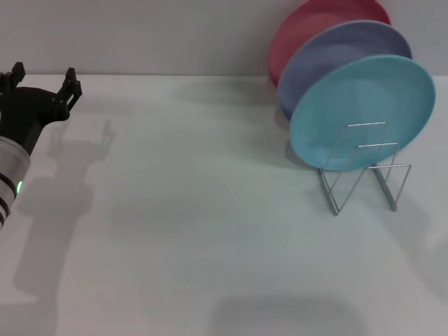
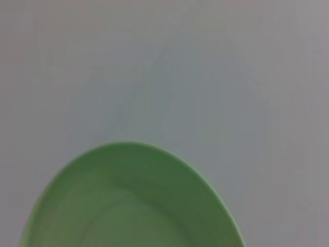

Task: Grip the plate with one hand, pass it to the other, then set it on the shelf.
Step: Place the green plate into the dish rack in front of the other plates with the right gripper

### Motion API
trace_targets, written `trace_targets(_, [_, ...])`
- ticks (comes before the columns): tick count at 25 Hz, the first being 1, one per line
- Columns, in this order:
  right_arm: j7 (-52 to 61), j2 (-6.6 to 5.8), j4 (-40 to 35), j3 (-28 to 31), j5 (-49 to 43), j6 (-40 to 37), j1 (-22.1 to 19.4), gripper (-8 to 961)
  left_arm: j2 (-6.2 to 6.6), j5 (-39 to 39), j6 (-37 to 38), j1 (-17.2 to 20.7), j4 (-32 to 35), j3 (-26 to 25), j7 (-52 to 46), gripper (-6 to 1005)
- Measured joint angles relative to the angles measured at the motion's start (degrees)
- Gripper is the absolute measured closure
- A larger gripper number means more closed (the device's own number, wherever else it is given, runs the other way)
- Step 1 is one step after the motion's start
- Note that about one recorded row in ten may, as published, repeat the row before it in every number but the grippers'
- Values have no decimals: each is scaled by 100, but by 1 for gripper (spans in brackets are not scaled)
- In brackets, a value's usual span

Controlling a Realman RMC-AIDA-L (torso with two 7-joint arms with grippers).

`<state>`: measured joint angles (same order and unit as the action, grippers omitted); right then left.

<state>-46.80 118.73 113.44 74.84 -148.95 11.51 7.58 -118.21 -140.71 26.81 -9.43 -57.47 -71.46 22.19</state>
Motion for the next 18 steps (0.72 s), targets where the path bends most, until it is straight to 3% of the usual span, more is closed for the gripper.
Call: trace_targets(18, [-10, 5, -496, -312, 547, -499, -159, 911, 6, -45, 86, -159, 192, -6, -110, 179])
